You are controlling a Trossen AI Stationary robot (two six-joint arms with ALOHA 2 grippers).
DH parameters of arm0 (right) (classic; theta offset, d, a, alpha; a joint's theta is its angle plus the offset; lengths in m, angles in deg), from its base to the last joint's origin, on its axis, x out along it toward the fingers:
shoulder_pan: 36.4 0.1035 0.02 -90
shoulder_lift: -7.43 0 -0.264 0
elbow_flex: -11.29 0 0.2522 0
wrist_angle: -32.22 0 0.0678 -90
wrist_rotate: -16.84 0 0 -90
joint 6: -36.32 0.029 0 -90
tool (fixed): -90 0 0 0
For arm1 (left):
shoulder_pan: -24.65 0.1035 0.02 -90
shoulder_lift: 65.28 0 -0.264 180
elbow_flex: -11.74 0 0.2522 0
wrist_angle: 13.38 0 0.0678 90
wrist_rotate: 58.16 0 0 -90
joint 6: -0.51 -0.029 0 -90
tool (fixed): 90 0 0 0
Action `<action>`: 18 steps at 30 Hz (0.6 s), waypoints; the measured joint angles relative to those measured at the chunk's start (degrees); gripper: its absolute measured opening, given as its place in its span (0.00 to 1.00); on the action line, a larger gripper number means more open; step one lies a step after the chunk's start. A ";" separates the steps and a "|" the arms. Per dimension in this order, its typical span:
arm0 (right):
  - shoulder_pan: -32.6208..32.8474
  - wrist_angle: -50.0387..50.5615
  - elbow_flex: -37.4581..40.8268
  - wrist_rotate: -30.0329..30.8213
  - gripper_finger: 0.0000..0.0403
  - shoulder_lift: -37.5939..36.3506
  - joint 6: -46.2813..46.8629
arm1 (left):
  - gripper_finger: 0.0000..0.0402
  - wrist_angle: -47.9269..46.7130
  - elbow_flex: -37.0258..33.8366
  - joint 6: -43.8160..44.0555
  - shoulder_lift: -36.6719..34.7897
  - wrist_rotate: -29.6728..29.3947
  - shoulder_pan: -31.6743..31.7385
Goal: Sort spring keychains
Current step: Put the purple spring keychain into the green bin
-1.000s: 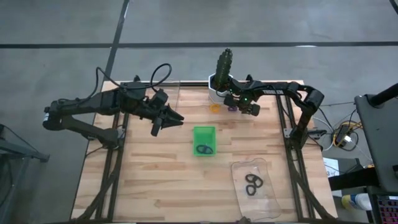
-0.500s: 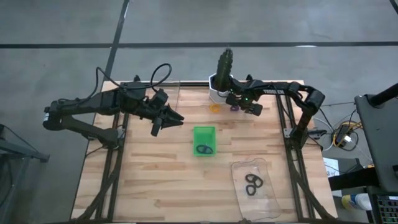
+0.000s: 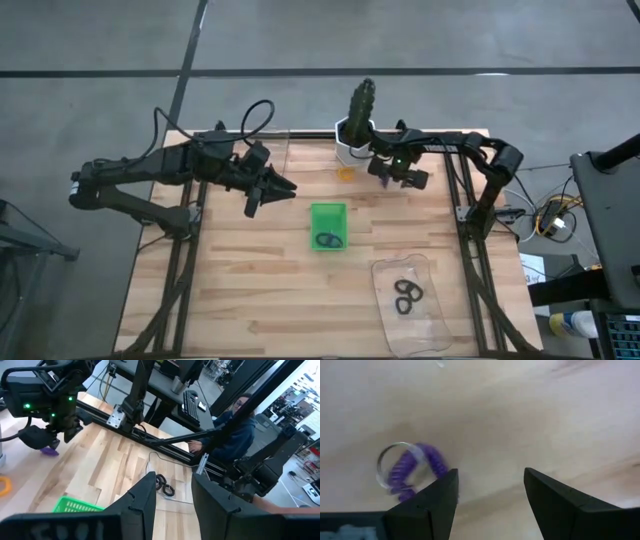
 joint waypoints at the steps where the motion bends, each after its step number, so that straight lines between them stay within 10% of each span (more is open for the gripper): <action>1: 0.11 1.04 -0.02 -0.20 0.54 -0.29 -1.31 | 0.29 0.06 0.00 0.02 0.00 0.00 0.00; 18: 0.78 -3.32 0.02 3.89 0.54 -4.37 -5.17 | 0.29 0.05 0.00 0.85 0.00 0.00 -0.02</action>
